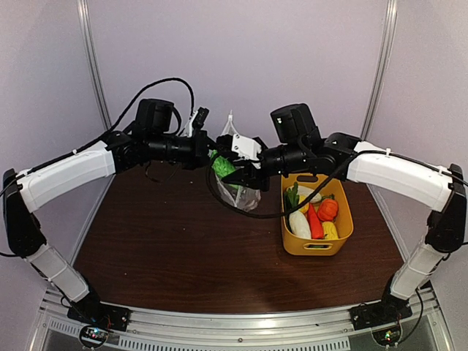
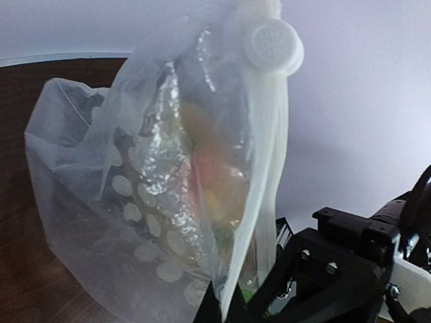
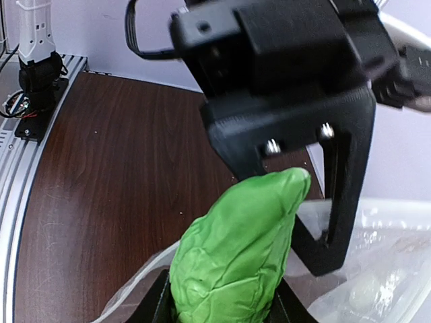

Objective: Place the food in the zip-top bag and seal the zipper
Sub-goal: Place the fake vegetable in the zipper food storage bag, then adjust the zipper food storage bag at the center of the board.

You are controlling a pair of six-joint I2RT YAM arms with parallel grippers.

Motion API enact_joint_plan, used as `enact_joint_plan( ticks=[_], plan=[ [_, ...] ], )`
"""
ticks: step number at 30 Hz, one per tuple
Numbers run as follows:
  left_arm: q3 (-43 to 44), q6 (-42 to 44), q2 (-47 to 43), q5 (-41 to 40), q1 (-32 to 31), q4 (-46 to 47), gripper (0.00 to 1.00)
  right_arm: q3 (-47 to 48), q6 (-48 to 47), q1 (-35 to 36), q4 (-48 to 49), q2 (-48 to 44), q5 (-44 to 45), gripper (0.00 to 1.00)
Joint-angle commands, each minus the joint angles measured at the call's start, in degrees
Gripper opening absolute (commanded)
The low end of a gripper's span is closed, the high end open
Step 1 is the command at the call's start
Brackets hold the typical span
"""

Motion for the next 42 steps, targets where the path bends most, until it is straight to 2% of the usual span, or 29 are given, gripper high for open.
enact_joint_plan(
  ticks=[1, 3, 5, 10, 14, 17, 26, 34, 39, 42],
  plan=[
    [-4.71, -2.09, -6.44, -1.86, -1.39, 7.88, 0.0, -1.38, 8.74, -0.68, -2.56, 0.18, 10.03, 0.12],
    [-8.09, -3.3, -7.48, -2.62, -1.63, 12.68, 0.0, -0.47, 12.02, -0.69, -3.64, 0.54, 11.56, 0.22],
    [-8.59, -3.44, -6.87, -2.58, -1.72, 12.93, 0.0, 1.32, 14.58, -0.7, -5.05, 1.46, 12.3, 0.29],
    [-7.87, -3.31, -3.88, -1.85, -2.36, 11.47, 0.0, 8.44, 20.94, -0.63, -9.34, 4.57, 13.21, 0.42],
    [-6.81, -1.89, -3.08, -4.19, -2.96, 8.27, 0.0, 12.4, 24.34, -0.6, -11.35, 5.66, 13.57, 0.61],
    [-5.59, -0.58, -3.5, -7.8, -2.98, 4.12, 0.0, 13.16, 25.78, -0.51, -12.03, 5.48, 17.1, 0.74],
    [-3.27, 3.08, -2.37, -12.01, -2.98, -1.39, 0.0, 11.76, 26.55, -0.56, -11.06, -0.25, 10.09, 0.75],
    [-1.05, 4.64, 0.16, -12.39, -2.97, -2.57, 0.0, 8.76, 25.18, -0.73, -10.0, -2.48, 19.38, 0.74],
    [-0.07, 5.35, 1.19, -13.35, -2.98, -3.57, 0.0, 6.76, 31.73, -0.81, -8.29, -0.34, 27.35, 0.64],
    [0.77, 5.87, 1.55, -14.23, -2.95, -4.94, 0.0, 7.7, 35.06, -0.78, -9.35, 2.05, 26.41, 0.63]
  ],
)
